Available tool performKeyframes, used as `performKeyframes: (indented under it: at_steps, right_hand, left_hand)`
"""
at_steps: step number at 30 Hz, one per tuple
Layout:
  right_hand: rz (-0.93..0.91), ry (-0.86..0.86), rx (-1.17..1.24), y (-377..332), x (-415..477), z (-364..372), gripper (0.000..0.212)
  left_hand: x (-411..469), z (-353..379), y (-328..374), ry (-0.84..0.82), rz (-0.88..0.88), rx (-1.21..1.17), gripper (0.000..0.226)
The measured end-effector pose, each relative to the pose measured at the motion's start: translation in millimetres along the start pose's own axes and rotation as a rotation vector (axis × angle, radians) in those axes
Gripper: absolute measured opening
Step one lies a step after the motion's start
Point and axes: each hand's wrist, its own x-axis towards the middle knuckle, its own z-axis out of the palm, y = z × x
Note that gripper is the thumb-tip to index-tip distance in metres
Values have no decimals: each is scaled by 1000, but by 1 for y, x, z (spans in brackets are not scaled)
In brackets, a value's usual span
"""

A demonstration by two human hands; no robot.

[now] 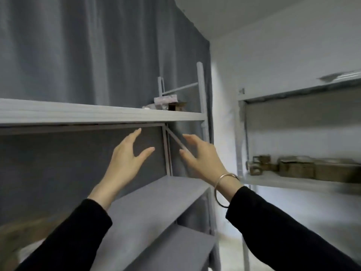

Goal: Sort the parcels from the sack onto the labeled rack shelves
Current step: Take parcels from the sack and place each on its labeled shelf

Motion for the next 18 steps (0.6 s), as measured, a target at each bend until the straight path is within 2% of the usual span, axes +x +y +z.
performKeyframes:
  at_steps: [5,8,13,18]
  right_hand:
    - [147,-7,-106,137,-51,-100,50]
    - [230,-42,-138,208,-82,-136,53]
    - [423,-107,-95,286,-119,-141,50]
    - [581,-174,-43,352,-151,-114,42]
  left_hand:
    - [-16,172,50,-152,-31,-212,66]
    - [-39,266,66,-325,-115,-341,66]
    - [-72,368,59,-618,-329,-433,61]
    - [-94,442,27,-794,-377,-413,47]
